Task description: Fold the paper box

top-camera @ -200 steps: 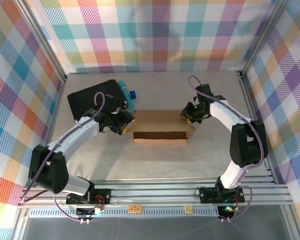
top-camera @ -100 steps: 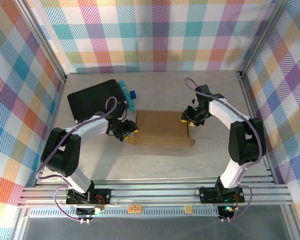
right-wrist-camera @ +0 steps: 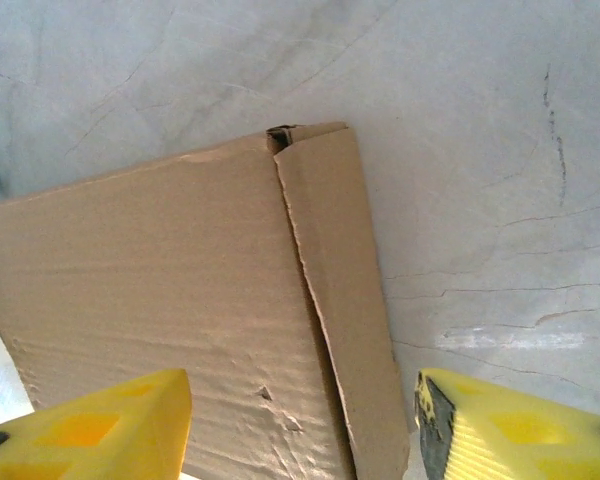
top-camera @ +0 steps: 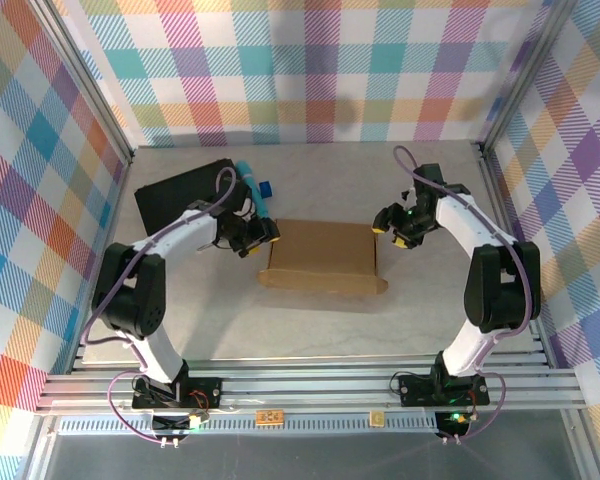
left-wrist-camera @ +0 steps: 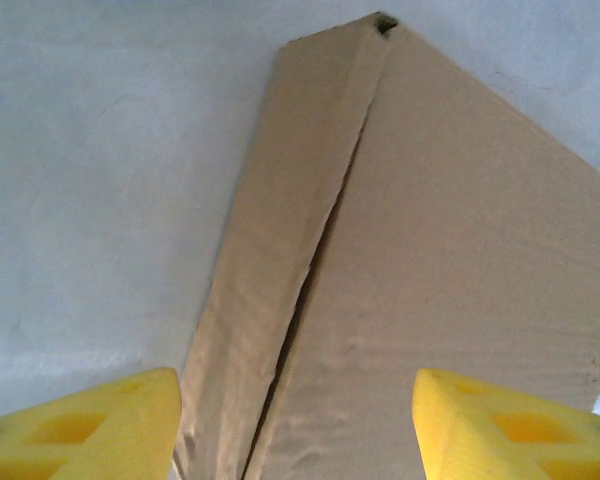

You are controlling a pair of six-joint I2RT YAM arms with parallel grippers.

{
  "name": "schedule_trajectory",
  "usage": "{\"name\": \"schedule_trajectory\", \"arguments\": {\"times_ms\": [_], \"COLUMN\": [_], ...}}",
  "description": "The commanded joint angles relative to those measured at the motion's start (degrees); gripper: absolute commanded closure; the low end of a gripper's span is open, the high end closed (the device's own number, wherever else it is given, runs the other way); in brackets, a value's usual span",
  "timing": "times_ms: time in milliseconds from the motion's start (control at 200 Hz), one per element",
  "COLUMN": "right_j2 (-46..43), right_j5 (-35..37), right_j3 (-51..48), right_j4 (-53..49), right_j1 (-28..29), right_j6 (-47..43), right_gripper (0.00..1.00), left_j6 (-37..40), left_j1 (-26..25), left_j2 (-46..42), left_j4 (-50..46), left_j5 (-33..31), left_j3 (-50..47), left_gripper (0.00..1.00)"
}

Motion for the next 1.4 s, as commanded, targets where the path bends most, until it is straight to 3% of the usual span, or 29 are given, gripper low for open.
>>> {"name": "schedule_trajectory", "arguments": {"times_ms": [0,180,335,515,870,1190,1395], "right_j2": [0.5,2.8,5.1,5.5,7.4,10.5,12.9], "right_j5": [-6.6,-14.0,-17.9,-22.6,-33.7,-35.2,-36.8], "right_j3": [-2.1,-5.5,-8.3,-12.7,-15.8,-13.6,-14.2], "right_j4": [2.6,7.7,11.7,18.9,28.8,27.0,28.7], "right_j1": [-1.7,-4.3,-5.0,-6.3,-6.8,-6.5,-2.6], "right_j6": [-0.1,0.9,-0.3,-1.6,-2.8,-6.7,-6.0], "right_gripper": [0.37,0.35,0.33,0.31,0.28,0.26,0.26], "left_j6": [7.3,8.1,7.2,8.2,13.8,15.9,15.7], "left_j1": [0.5,0.5,1.1,3.2,7.5,9.4,9.8], "left_j2": [4.0,5.8,5.0,4.2,4.0,4.8,5.7], "left_j4": [-4.6,0.8,4.6,6.6,5.8,4.3,4.4], "left_j5": [2.2,4.5,4.7,5.7,7.2,5.2,3.9], "left_j3": [2.5,-0.2,-4.0,-8.7,-12.2,-12.8,-13.7], "left_gripper": [0.39,0.46,0.69,0.79,0.86,0.87,0.89]}}
